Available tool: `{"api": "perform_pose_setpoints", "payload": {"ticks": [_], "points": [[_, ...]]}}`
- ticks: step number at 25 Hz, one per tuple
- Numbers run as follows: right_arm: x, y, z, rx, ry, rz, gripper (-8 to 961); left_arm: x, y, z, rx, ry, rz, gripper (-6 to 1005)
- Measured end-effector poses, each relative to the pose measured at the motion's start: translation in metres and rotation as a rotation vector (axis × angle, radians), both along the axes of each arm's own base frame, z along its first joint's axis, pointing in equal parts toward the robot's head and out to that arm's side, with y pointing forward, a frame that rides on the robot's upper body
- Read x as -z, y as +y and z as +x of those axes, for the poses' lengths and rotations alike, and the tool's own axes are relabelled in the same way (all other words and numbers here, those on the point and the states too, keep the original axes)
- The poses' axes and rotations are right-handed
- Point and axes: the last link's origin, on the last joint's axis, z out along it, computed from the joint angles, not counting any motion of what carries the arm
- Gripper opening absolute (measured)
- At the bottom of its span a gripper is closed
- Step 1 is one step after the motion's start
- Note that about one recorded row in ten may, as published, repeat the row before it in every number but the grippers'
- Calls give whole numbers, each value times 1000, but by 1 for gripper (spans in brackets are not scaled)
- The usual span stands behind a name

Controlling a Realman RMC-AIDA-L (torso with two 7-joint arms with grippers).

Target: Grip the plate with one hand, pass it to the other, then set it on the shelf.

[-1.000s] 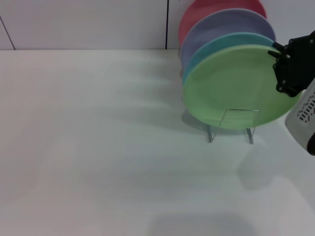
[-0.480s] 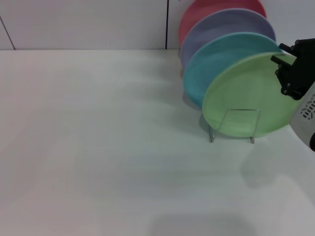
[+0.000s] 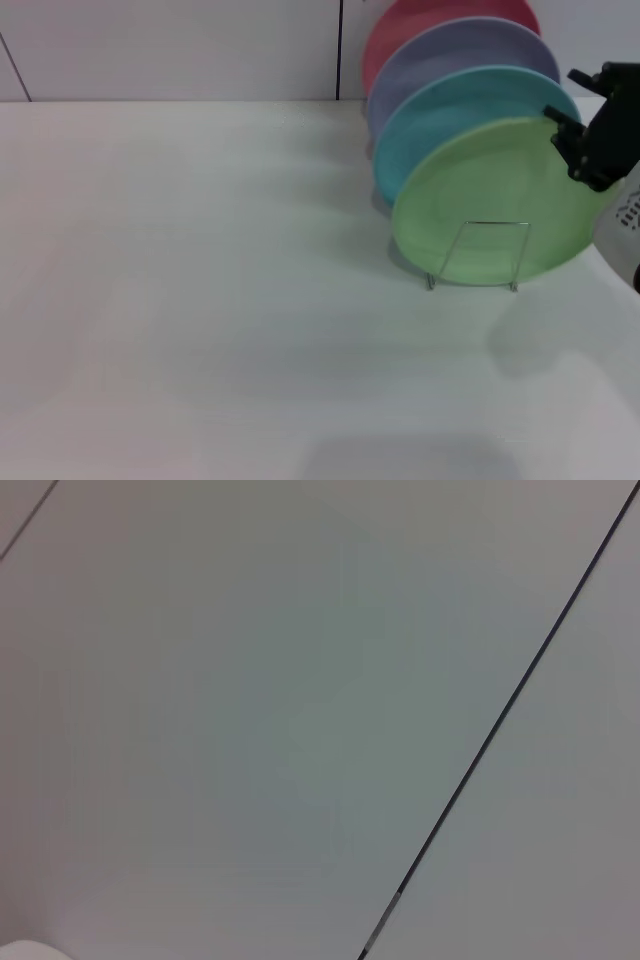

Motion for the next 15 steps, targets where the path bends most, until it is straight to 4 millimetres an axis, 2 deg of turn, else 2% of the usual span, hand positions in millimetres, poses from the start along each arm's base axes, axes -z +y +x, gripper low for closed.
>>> {"api": "perform_pose_setpoints", "payload": {"ticks": [9,11,12,15], "points": [[-3,2,-22,-54,117,-17,306,-1,1,0,0,2,2,489],[-12,7,-27,-61,247,-8,306,-1,1,0,0,3,2,489],[-12,7,-27,-61,247,-8,306,-2,1,0,1,4,3,489],[-30,13,-24,-57,440,34,306,-2,1,0,2,5,4,489]]}}
